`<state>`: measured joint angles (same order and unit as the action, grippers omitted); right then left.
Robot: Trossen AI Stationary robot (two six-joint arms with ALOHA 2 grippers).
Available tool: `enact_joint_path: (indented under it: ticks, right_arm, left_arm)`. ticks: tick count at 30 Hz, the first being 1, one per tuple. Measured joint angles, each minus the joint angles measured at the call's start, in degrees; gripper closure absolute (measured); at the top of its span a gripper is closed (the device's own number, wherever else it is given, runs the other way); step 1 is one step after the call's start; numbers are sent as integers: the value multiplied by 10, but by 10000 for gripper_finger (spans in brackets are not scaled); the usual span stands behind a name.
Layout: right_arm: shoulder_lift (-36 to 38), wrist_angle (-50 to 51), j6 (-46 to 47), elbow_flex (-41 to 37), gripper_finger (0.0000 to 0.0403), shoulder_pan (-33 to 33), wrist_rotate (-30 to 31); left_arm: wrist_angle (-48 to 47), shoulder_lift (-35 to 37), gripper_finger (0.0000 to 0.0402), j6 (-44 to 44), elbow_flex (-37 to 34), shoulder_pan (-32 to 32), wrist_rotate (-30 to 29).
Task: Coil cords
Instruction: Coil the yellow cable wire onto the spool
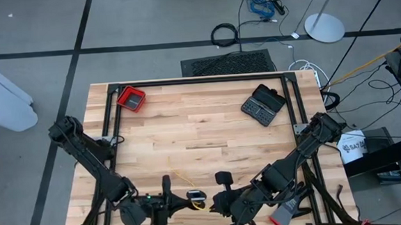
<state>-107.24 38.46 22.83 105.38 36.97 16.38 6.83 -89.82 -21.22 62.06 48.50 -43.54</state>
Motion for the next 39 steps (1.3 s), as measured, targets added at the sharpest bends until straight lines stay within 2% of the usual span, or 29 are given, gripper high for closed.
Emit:
enact_joint_path:
  ticks: [10, 23, 36, 39]
  right_arm:
    - [0, -1, -25, 0, 402, -2, 2]
    - [0, 1, -41, -1, 351, -3, 5]
    - [0, 23, -36, -1, 312, 3, 2]
    - [0, 11, -24, -13, 307, 7, 9]
  left_arm:
    - [58, 0, 400, -76, 10, 30, 0]
    - [63, 0, 400, -76, 58, 60, 1]
    - [62, 0, 400, -76, 63, 65, 2]
    - [64, 0, 400, -73, 63, 71, -22]
